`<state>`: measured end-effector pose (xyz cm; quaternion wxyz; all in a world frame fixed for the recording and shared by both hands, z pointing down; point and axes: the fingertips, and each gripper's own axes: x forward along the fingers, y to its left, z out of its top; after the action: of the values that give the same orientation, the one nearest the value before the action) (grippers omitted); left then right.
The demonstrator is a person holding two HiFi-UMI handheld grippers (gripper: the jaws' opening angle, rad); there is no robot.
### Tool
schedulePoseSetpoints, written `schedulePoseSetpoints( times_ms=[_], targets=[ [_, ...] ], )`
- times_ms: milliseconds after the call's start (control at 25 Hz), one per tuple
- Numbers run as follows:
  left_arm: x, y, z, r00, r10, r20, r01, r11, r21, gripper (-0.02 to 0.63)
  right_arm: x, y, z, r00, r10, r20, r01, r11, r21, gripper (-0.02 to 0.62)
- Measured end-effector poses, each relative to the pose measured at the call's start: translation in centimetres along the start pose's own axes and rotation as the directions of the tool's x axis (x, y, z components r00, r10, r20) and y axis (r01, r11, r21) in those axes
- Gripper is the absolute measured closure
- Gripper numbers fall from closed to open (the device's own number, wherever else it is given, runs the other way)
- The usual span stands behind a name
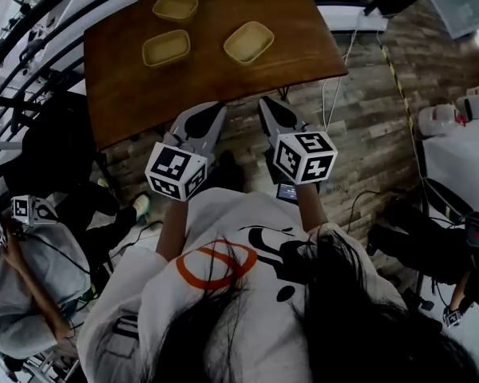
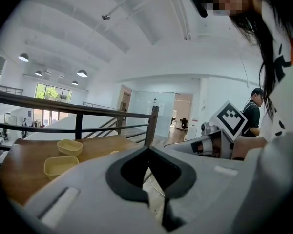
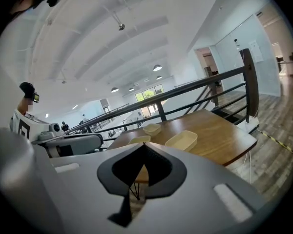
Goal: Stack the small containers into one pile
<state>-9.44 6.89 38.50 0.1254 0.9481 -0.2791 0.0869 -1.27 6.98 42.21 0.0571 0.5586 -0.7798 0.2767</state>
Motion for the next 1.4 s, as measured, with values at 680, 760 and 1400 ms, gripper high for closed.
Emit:
schedulePoseSetpoints(
  times_ms=[680,760,1400],
  targets=[
    [3.6,11.5,-3.3,0.988,0.090,-0.125,-0.092,0.996,-0.014,0.575,7.1,-4.1,2.6,0.996,-0.077,-0.054,0.076,0.997,-0.006,0.574],
    [3.5,12.8,-4.3,0.983,0.110,-0.144,-0.116,0.993,-0.036,0.574,8.1,-4.4,2.4,0.995,-0.073,-0.075,0.073,0.997,-0.004,0.574],
    [6.0,26.1,-9.9,0.848,0.441,-0.295,-0.521,0.798,-0.304,0.514,16.8,-9.5,7.9,0.984,0.063,-0.167,-0.071,0.997,-0.042,0.574]
  ],
)
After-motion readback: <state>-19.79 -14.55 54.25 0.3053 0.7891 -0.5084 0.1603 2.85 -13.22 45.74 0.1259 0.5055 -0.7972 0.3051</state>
